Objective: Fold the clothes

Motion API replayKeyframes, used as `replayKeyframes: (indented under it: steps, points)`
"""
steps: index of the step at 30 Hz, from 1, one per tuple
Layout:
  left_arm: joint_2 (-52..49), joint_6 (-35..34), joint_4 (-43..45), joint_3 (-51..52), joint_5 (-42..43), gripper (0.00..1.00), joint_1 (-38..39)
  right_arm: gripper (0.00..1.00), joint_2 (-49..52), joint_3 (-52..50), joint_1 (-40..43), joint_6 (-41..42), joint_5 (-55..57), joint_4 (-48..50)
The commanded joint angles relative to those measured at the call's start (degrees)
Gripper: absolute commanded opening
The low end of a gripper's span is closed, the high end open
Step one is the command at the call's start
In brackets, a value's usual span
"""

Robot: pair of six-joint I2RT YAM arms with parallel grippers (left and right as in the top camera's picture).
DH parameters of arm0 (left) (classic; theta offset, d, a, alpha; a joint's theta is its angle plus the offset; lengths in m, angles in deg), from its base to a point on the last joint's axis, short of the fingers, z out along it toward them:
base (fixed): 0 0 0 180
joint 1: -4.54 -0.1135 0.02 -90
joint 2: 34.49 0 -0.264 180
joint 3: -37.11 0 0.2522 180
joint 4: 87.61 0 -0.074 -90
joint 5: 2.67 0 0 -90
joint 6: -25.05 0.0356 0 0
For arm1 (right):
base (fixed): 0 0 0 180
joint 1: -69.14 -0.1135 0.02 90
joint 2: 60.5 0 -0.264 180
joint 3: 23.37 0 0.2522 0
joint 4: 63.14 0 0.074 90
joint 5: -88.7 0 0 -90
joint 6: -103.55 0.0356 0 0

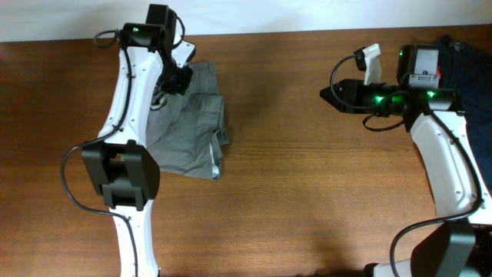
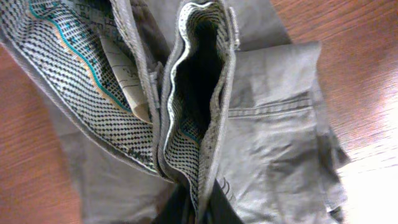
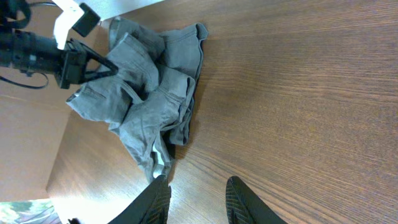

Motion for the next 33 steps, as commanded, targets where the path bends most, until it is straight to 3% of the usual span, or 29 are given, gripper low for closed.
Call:
replayKeyframes:
  steps: [1,3,4,9,13,17,19,21,22,23,25,28,33]
  points:
    - [-0.37,-1.88,0.28,-0.17,4.68,0.36,1.86,0.34,-1.75,-0.13,0.15,0.24,-1.2,0.2]
    - [-0.37,-1.9,1.09,-0.26,5.14,0.59,2.82,0.34,-1.75,-0.13,0.15,0.24,-1.2,0.2]
    - [-0.37,-1.88,1.27,-0.52,5.09,0.63,3.17,0.35,-1.75,-0.13,0.15,0.24,-1.2,0.2]
    - [-0.31,-2.51,-0.07,-3.8,4.48,0.64,3.08,0.35,-1.75,-0.13,0.15,0.26,-1.22,0.15]
    - [-0.31,-8.15,-2.19,-8.35,-0.24,0.63,0.68,0.35,-1.75,-0.13,0.15,0.24,-1.2,0.0]
    - [-0.37,-9.31,-4.0,-9.35,1.31,0.64,-3.04,0.36,-1.73,-0.13,0.15,0.24,-1.18,-0.04]
    - [-0.98,-8.68,-5.14,-8.76,4.44,0.58,-4.72,0.38,-1.73,-0.13,0.15,0.24,-1.18,-0.02]
    - [-2.01,-7.63,-5.53,-7.54,6.75,0.44,-6.32,0.39,-1.73,-0.13,0.15,0.24,-1.18,-0.04]
    - [-2.45,-7.63,-5.18,-6.64,7.21,0.43,-6.93,0.39,-1.73,-0.13,0.15,0.24,-1.18,-0.07]
    - [-3.08,-7.63,-4.57,-5.35,7.54,0.43,-7.56,0.4,-1.73,-0.13,0.15,0.24,-1.18,-0.07]
    - [-4.26,-7.61,-3.43,-2.89,7.17,0.58,-8.81,0.43,-1.73,-0.13,0.13,0.22,-1.16,-0.26]
    - [-6.45,-7.65,-2.01,-0.39,9.27,0.72,-11.23,0.46,-1.66,-0.13,0.09,0.2,-0.72,-1.4]
    - [-10.6,-7.61,-1.2,-0.07,17.09,0.73,-15.02,0.49,-1.33,-0.13,-1.49,-0.02,1.62,-3.91]
